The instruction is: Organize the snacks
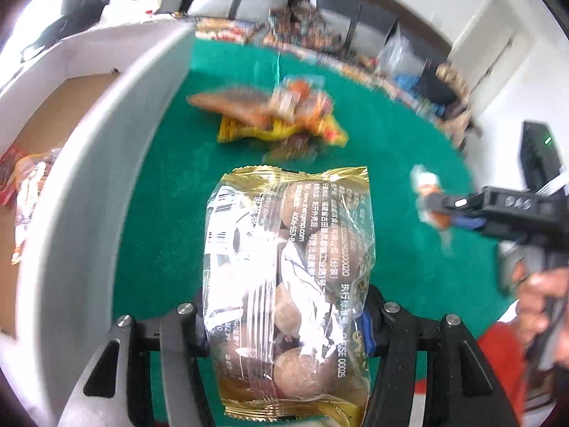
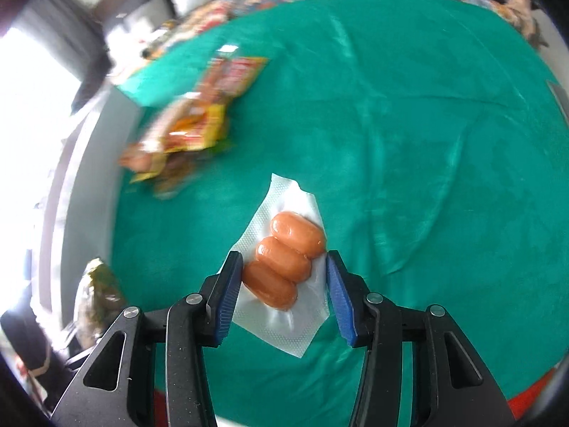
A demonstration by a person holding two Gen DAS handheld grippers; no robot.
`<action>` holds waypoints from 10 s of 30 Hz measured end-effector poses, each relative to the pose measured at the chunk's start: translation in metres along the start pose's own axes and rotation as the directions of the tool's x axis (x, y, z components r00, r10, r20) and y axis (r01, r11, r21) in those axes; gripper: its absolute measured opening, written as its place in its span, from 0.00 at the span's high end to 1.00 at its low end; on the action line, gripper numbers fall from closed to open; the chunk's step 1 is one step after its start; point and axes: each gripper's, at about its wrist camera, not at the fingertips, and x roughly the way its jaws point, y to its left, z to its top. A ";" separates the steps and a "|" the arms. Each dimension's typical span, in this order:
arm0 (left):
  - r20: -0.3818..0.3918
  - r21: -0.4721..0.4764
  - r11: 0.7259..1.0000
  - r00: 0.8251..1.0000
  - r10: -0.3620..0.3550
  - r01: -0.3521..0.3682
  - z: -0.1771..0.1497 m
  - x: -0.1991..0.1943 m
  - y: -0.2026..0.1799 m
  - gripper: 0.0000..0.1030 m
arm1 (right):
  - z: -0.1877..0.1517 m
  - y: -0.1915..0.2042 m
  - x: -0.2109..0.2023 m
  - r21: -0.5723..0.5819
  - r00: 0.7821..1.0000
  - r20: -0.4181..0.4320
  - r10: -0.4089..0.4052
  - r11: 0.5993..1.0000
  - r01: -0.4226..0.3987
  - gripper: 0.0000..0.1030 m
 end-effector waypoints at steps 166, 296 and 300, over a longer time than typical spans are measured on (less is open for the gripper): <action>0.040 0.253 0.927 0.960 0.276 -0.277 0.018 0.146 -0.038 0.00 | 0.016 -0.077 0.026 -0.324 0.995 0.005 -0.104 0.941 0.100 0.41; 0.072 0.253 0.923 0.958 0.279 -0.288 0.019 0.159 -0.068 0.01 | -0.017 -0.149 0.031 -0.168 0.917 0.315 -0.245 0.936 0.308 0.13; 0.049 0.260 0.928 0.963 0.264 -0.268 0.024 0.165 -0.066 0.00 | -0.023 -0.145 0.031 -0.166 0.915 0.316 -0.250 0.935 0.313 0.12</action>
